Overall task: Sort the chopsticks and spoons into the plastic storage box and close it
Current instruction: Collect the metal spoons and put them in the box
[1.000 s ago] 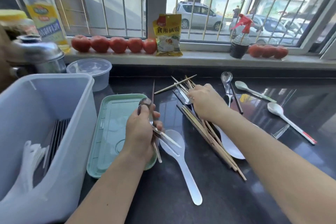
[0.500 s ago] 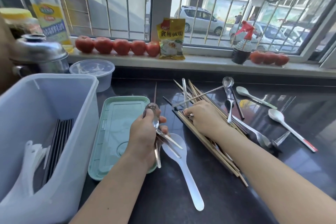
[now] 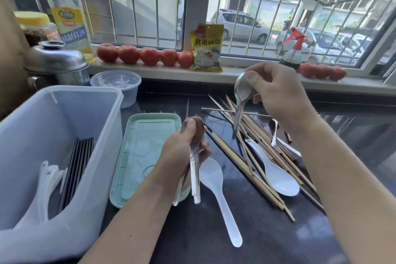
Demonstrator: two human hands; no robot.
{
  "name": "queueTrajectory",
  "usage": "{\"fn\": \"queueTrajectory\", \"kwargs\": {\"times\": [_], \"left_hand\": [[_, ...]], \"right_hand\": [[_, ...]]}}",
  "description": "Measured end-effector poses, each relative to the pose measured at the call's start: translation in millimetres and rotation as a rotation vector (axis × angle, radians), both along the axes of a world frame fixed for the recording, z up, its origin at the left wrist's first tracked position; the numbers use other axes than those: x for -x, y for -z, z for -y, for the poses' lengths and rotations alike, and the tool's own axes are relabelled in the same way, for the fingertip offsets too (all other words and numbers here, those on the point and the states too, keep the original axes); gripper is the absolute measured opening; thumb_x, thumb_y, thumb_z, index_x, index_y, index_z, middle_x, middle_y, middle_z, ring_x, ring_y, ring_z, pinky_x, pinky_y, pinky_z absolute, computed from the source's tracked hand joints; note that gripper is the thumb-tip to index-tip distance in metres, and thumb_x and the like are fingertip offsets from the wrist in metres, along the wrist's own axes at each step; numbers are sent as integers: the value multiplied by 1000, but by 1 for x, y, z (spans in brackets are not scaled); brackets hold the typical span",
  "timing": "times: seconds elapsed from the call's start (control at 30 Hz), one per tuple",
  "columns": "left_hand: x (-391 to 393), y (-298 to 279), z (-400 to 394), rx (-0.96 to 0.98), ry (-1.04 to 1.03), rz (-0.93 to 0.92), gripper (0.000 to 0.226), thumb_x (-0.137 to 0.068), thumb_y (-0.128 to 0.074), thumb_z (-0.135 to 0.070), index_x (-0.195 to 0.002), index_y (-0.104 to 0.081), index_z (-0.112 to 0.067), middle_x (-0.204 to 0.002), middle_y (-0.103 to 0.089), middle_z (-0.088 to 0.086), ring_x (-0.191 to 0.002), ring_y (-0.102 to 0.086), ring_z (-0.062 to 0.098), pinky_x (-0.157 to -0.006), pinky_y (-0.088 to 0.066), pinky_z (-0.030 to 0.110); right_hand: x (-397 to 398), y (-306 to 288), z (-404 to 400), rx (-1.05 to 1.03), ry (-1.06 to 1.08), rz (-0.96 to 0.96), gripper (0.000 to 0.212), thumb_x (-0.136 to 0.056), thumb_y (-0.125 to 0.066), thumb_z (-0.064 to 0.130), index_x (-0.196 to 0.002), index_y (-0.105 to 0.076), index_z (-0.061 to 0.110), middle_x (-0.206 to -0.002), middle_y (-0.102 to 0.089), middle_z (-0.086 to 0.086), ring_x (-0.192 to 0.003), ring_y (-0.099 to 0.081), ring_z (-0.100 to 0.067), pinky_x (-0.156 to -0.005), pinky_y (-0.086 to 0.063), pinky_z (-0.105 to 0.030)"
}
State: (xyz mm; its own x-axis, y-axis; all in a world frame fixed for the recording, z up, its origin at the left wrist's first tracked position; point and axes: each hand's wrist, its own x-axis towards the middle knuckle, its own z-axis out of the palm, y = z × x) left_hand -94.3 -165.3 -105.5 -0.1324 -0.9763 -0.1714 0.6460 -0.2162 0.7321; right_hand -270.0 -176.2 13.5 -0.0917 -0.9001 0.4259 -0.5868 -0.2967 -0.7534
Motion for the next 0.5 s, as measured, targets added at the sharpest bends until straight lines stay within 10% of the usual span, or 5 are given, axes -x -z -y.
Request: {"fn": "queueTrajectory", "kwargs": {"times": [0.2, 0.5], "left_hand": [[2, -2, -8, 185, 122, -77, 28, -90, -63, -37, -68, -67, -21, -68, -54, 1, -66, -56, 17, -67, -52, 32], [-1, -15, -19, 120, 205, 127, 22, -110, -44, -24, -120, -57, -9, -70, -45, 5, -52, -37, 14, -52, -35, 25]], "right_hand": [[-14, -5, -18, -170, -40, 37, 13, -100, -61, 14, -101, -74, 16, -86, -71, -18, -66, -70, -25, -60, -61, -29], [8, -13, -26, -547, -316, -157, 26, -87, -75, 3, -111, -73, 12, -91, -79, -5, -88, -76, -18, -88, -59, -36]]}}
